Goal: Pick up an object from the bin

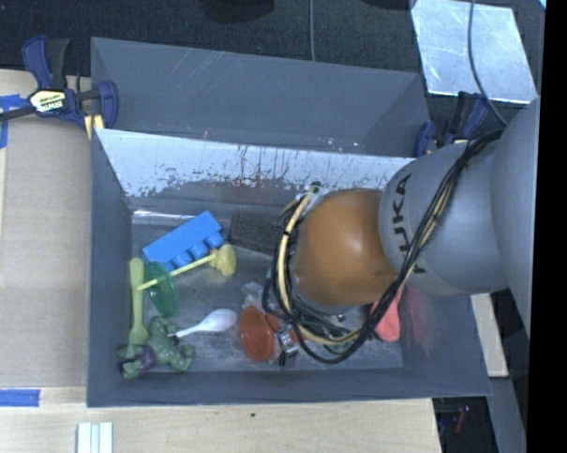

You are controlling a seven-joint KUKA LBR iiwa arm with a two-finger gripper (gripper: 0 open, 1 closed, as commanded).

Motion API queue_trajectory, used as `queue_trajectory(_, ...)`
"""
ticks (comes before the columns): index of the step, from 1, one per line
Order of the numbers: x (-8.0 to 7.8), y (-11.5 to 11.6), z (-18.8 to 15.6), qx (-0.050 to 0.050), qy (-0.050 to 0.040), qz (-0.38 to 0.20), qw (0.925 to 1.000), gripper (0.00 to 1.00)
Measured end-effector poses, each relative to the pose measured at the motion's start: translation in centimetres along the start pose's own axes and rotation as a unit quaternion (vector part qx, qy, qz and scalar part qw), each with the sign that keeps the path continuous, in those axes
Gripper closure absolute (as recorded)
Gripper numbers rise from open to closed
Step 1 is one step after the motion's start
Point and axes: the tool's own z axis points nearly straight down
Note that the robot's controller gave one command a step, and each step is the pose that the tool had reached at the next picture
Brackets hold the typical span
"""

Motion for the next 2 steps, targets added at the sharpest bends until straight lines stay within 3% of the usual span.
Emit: queue_trajectory(2, 0.0, -0.5, -15.1, -0.001, 0.0025, 0.005, 1.0000, 1.00)
